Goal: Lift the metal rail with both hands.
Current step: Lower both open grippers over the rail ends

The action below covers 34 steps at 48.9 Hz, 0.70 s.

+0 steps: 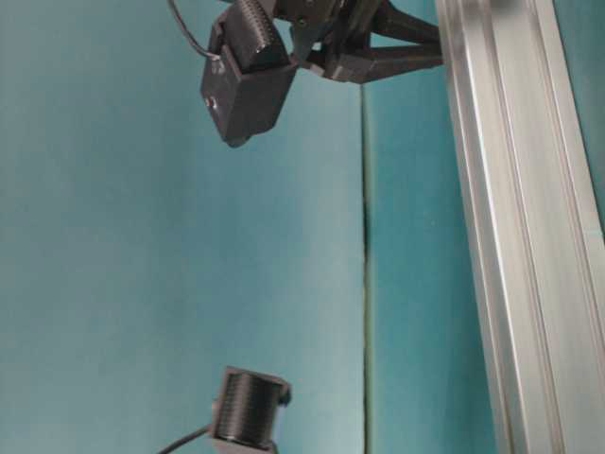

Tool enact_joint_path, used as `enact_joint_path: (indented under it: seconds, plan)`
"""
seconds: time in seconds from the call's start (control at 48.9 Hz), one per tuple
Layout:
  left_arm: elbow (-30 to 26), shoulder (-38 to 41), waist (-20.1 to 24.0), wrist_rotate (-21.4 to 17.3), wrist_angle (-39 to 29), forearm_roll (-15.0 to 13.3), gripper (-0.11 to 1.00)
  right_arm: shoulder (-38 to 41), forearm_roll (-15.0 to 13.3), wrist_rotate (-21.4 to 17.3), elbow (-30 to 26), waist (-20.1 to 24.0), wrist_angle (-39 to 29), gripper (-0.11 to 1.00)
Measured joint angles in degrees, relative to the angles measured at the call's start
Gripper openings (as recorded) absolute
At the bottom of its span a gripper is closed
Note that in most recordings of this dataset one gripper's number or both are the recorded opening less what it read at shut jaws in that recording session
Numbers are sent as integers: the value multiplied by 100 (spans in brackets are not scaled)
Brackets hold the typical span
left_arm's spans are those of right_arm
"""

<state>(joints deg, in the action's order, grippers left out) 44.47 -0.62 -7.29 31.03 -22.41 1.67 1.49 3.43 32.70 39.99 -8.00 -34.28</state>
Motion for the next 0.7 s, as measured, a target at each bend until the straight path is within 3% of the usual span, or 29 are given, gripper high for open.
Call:
enact_joint_path:
  seconds: [0.532, 0.696]
  plan:
    - [79, 26, 0, 0, 79, 0, 98, 62, -18, 193, 53, -88, 44, 96]
    - [79, 26, 0, 0, 97, 0, 93, 70, -9, 193, 53, -123, 44, 93]
